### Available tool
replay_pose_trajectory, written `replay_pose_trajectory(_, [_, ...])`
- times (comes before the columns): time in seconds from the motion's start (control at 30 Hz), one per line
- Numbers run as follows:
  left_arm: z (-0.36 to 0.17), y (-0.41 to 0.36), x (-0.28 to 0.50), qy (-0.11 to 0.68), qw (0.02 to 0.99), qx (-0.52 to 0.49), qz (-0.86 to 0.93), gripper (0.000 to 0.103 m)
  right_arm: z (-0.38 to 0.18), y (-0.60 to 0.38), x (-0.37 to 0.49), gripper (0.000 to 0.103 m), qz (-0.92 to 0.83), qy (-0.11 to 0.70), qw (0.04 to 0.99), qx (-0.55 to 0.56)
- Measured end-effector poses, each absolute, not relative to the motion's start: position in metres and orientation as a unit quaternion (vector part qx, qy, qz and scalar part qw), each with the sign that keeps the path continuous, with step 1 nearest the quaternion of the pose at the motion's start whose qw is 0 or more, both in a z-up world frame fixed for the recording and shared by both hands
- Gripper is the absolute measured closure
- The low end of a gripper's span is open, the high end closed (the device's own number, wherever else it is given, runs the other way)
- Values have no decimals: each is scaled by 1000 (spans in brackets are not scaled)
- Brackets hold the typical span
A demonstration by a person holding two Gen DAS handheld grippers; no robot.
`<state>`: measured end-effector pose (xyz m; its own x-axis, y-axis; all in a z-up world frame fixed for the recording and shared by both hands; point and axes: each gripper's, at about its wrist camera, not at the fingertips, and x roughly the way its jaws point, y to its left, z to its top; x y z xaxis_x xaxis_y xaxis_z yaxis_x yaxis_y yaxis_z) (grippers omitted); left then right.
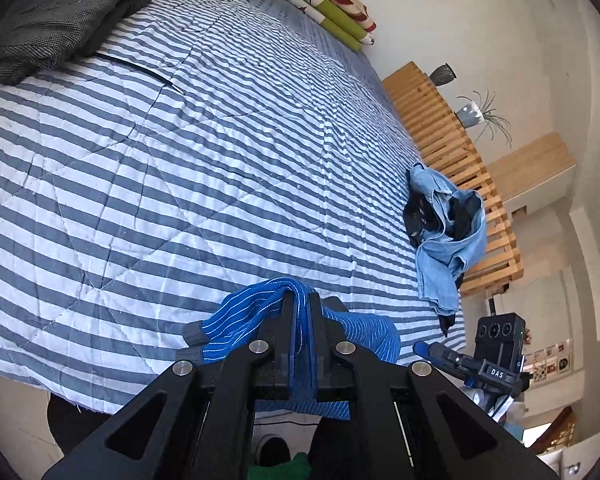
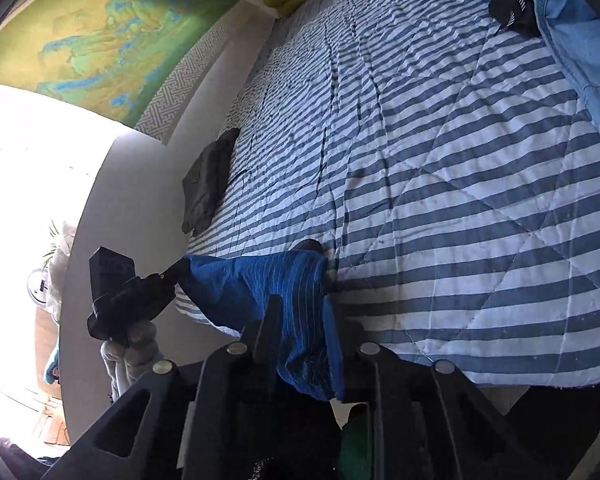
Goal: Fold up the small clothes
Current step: 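Grasp the briefs' leg end with the right gripper and fold toward the waistband, then lower the folded briefs onto the bed and open the right gripper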
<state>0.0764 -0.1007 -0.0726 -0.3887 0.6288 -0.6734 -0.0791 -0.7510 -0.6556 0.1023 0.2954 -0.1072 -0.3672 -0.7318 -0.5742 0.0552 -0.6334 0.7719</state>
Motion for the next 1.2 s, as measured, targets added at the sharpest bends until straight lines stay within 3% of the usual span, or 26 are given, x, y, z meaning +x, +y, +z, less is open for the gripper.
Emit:
replay_pose_trajectory(0.03, [-73,-100,77,-270,224,-505,788,99,-110,291,100,69,-752,-337,265,500])
replay_pose_trajectory(0.33, [-75,-99,73,-256,221,-509,792,99,-149,266,65,68,-705,-370,288,532])
replay_pose_trajectory(0.43, [-77,-100,72,-253,220,-511,791,99,-152,271,65,72,-694,-390,301,526])
replay_pose_trajectory(0.57, [-77,-103,72,-254,221,-513,790,99,-138,275,70,93,-707,-378,314,508])
replay_pose_trajectory(0.87, [-41,-113,98,-271,255,-511,775,99,-68,281,106,95,-751,-353,339,444])
replay_pose_trajectory(1.0, [-52,-98,61,-259,251,-530,767,99,-72,285,82,95,-760,-351,319,445])
replay_pose_trajectory(1.2, [-107,-86,-34,-297,214,-565,739,99,-143,302,-7,95,-735,-406,254,480])
